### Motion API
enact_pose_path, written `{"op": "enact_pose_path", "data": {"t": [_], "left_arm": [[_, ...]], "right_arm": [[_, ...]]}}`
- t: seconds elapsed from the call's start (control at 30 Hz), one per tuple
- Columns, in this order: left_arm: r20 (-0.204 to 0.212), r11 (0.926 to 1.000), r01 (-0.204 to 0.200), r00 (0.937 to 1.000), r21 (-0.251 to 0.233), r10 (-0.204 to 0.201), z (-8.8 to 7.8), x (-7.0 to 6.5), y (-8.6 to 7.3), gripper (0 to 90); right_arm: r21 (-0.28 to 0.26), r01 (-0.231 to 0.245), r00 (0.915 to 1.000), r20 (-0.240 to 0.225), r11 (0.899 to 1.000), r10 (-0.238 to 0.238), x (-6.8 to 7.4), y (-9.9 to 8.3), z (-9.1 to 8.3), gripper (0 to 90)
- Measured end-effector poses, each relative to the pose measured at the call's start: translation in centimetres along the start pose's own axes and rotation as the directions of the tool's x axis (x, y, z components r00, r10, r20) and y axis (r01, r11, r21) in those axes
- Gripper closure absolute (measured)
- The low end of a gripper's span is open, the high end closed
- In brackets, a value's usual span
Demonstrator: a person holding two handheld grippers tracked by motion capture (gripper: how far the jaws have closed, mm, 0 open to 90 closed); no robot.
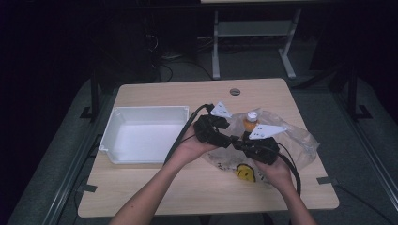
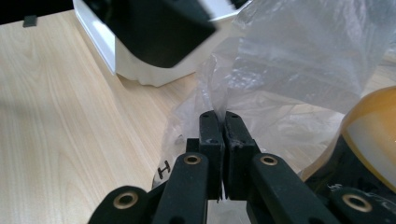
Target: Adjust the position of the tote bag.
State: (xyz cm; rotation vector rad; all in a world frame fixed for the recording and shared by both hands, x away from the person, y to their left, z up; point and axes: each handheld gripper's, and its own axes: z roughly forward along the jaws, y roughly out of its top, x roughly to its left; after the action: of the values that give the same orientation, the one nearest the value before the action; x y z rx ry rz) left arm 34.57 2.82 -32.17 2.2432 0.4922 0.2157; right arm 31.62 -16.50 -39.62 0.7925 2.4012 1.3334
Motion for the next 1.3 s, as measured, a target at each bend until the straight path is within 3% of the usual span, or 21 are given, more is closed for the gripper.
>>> {"op": "enact_pose_path", "data": {"t": [0.27, 0.43, 0.53, 0.7, 0.8, 0.97, 1.1, 1.3], "left_arm": [[-0.050, 0.9999, 0.009, 0.9987, 0.008, -0.008, 1.3, 0.3, 1.2, 34.2], [-0.041, 0.9973, 0.047, 0.9982, 0.056, -0.044, 2.6, 1.0, 1.2, 41.2], [-0.028, 0.9943, 0.030, 0.9992, 0.102, -0.028, 3.5, 1.2, 1.0, 53.0], [-0.028, 0.9934, -0.001, 0.9996, 0.115, 0.005, 4.2, 0.9, 0.9, 78.8], [-0.038, 0.9930, -0.015, 0.9991, 0.117, 0.020, 4.4, 0.6, 0.7, 89.0], [-0.050, 0.9919, -0.011, 0.9986, 0.126, 0.017, 4.6, 0.9, -0.1, 89.9], [-0.057, 0.9923, 0.017, 0.9983, 0.122, -0.010, 4.5, 1.2, -0.7, 89.8], [-0.065, 0.9921, 0.019, 0.9978, 0.124, -0.011, 4.3, 1.5, -1.3, 89.9]], "right_arm": [[-0.019, -0.011, 0.9994, -0.033, 1.000, 0.010, 0.2, -0.3, 0.1, 87.6], [-0.023, -0.012, 0.9990, -0.043, 1.000, 0.011, 0.2, -0.5, -0.2, 87.6], [-0.012, -0.005, 0.9992, -0.040, 1.000, 0.005, 0.3, -0.5, -0.2, 87.6], [-0.008, 0.005, 0.9994, -0.035, 1.000, -0.006, 0.4, -0.5, -0.4, 86.5], [0.006, 0.004, 0.9995, -0.031, 1.000, -0.004, 0.4, -0.6, -0.6, 81.5], [0.031, 0.007, 0.9997, -0.022, 0.999, -0.006, 0.3, -0.7, -1.4, 69.4], [0.036, 0.009, 0.9998, -0.020, 0.999, -0.008, 0.2, -0.6, -2.6, 60.2], [0.004, -0.013, 0.9999, 0.004, 1.000, 0.013, -0.8, -0.3, -5.2, 56.4]]}}
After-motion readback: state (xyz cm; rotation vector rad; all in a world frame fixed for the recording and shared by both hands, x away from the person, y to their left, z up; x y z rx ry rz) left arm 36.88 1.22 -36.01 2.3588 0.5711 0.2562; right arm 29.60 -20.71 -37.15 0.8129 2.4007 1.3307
